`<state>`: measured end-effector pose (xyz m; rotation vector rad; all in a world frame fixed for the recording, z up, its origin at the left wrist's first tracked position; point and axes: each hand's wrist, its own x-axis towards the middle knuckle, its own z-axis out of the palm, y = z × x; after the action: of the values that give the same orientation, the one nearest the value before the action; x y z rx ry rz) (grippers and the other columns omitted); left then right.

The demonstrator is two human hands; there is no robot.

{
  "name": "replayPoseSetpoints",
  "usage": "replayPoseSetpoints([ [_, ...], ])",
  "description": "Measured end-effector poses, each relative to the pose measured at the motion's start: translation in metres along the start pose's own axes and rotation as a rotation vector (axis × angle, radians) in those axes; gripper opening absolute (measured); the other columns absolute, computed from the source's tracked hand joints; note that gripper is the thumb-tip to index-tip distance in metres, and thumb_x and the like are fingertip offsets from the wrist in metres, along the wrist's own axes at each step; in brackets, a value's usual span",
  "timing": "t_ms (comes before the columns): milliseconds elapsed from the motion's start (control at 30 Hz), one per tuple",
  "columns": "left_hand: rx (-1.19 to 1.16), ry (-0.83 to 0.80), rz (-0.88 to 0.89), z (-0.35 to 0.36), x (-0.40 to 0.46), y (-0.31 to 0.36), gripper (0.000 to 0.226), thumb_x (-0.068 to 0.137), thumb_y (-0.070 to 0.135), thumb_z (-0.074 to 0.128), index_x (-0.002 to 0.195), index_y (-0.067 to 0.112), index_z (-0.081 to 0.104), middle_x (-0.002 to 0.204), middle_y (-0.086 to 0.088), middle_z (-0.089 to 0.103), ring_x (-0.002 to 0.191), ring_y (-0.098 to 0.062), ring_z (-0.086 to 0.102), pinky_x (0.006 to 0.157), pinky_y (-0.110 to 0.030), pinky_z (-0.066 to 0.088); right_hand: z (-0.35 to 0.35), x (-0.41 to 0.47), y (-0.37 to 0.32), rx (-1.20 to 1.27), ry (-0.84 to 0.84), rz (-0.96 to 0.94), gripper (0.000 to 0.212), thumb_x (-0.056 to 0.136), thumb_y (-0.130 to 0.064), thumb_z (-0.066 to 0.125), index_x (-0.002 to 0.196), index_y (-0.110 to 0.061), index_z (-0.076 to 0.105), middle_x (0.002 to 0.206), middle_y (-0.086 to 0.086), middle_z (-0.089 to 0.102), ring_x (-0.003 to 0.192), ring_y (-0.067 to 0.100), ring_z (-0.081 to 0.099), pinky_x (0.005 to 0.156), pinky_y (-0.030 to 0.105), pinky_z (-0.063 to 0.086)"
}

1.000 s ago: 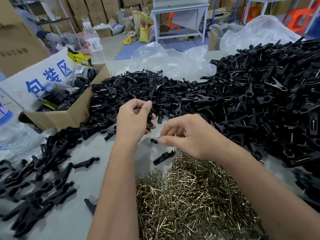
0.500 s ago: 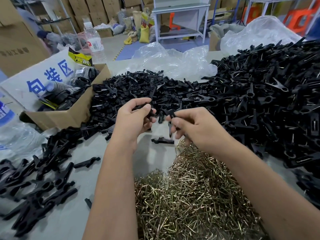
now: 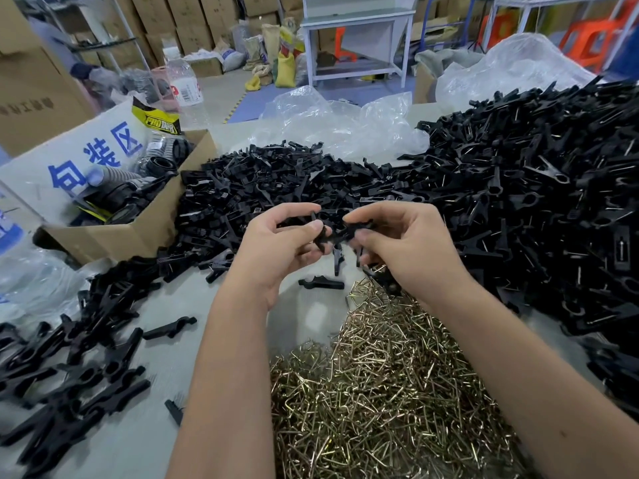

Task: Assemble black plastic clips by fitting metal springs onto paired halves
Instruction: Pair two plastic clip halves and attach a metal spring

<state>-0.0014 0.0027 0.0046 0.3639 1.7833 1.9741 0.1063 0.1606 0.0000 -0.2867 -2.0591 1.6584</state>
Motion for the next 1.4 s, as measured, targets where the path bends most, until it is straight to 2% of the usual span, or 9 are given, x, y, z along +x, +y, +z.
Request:
replayPoseSetpoints([
  [133, -0.068, -0.021, -0.07, 0.004, -0.002, 0.003, 0.02, 0.095, 0.0, 0.069, 0.114, 0.005, 0.07, 0.093, -0.018, 0.077, 0.082, -0.03, 0.077, 0.063, -0.021, 0.059, 0.003, -0.003, 0.002, -0.397, 0.205, -0.3, 0.026, 0.087, 0.005, 0.076, 0.1, -0.017, 0.083, 0.09, -0.003, 0.077, 0.076, 0.011, 0.073, 0.075, 0.031, 0.061],
  [267, -0.125, -0.075, -0.135, 0.01, -0.004, 0.006, 0.014, 0.093, 0.001, 0.07, 0.107, 0.001, 0.069, 0.085, -0.017, 0.074, 0.085, -0.035, 0.078, 0.062, -0.02, 0.06, 0.008, -0.008, 0.002, -0.621, 0.211, -0.45, 0.036, 0.084, 0.003, 0.081, 0.116, -0.012, 0.079, 0.101, 0.001, 0.079, 0.092, 0.013, 0.072, 0.085, 0.032, 0.059],
  [333, -0.142, -0.081, -0.155, 0.011, -0.004, 0.006, 0.01, 0.093, 0.002, 0.071, 0.102, 0.0, 0.069, 0.073, -0.011, 0.07, 0.084, -0.034, 0.078, 0.061, -0.019, 0.06, 0.008, -0.01, 0.003, -0.63, 0.215, -0.454, 0.035, 0.082, 0.0, 0.083, 0.115, -0.012, 0.077, 0.099, 0.001, 0.079, 0.091, 0.013, 0.073, 0.082, 0.032, 0.06],
  [400, -0.156, -0.078, -0.17, 0.012, -0.003, 0.005, 0.008, 0.092, 0.002, 0.072, 0.099, 0.0, 0.068, 0.067, -0.007, 0.067, 0.083, -0.033, 0.078, 0.059, -0.019, 0.06, 0.007, -0.009, 0.003, -0.612, 0.207, -0.47, 0.024, 0.082, 0.001, 0.082, 0.103, -0.01, 0.079, 0.093, -0.001, 0.078, 0.086, 0.013, 0.072, 0.077, 0.034, 0.059],
  [533, -0.177, -0.075, -0.185, 0.012, -0.004, 0.006, 0.01, 0.089, 0.003, 0.074, 0.097, 0.0, 0.068, 0.066, -0.007, 0.066, 0.082, -0.033, 0.078, 0.058, -0.019, 0.059, 0.006, -0.01, 0.003, -0.612, 0.221, -0.531, 0.018, 0.081, 0.007, 0.08, 0.092, -0.007, 0.079, 0.089, 0.001, 0.074, 0.082, 0.017, 0.069, 0.072, 0.036, 0.058],
  [867, -0.194, -0.121, -0.179, 0.015, -0.004, 0.006, 0.01, 0.089, 0.003, 0.073, 0.098, 0.001, 0.068, 0.07, -0.008, 0.07, 0.074, -0.026, 0.077, 0.06, -0.019, 0.06, 0.009, -0.01, 0.004, -0.583, 0.227, -0.583, 0.018, 0.084, 0.007, 0.078, 0.096, -0.006, 0.079, 0.091, 0.001, 0.074, 0.082, 0.013, 0.069, 0.073, 0.029, 0.055],
  [1000, -0.202, -0.1, -0.151, 0.013, -0.003, 0.005, 0.017, 0.089, 0.001, 0.073, 0.104, 0.0, 0.067, 0.08, -0.012, 0.072, 0.068, -0.023, 0.076, 0.061, -0.022, 0.061, 0.012, -0.009, 0.004, -0.422, 0.184, -0.534, 0.016, 0.088, 0.005, 0.073, 0.098, -0.006, 0.081, 0.096, 0.0, 0.075, 0.089, 0.009, 0.071, 0.078, 0.026, 0.059],
  [1167, -0.169, -0.096, -0.057, 0.01, -0.003, 0.004, 0.022, 0.086, 0.001, 0.077, 0.105, 0.009, 0.069, 0.088, -0.015, 0.077, 0.07, -0.021, 0.076, 0.065, -0.024, 0.06, 0.01, -0.003, 0.005, -0.107, 0.193, -0.275, 0.009, 0.088, -0.008, 0.081, 0.095, -0.013, 0.082, 0.087, -0.006, 0.079, 0.084, 0.012, 0.076, 0.079, 0.031, 0.062],
  [1400, -0.085, -0.072, 0.068, 0.013, -0.002, 0.002, 0.025, 0.086, 0.0, 0.077, 0.108, 0.01, 0.07, 0.086, -0.01, 0.079, 0.076, -0.02, 0.077, 0.068, -0.024, 0.06, 0.015, -0.001, 0.006, 0.3, 0.184, 0.03, 0.035, 0.08, 0.005, 0.084, 0.106, -0.018, 0.078, 0.096, 0.006, 0.079, 0.087, 0.022, 0.078, 0.081, 0.033, 0.063],
])
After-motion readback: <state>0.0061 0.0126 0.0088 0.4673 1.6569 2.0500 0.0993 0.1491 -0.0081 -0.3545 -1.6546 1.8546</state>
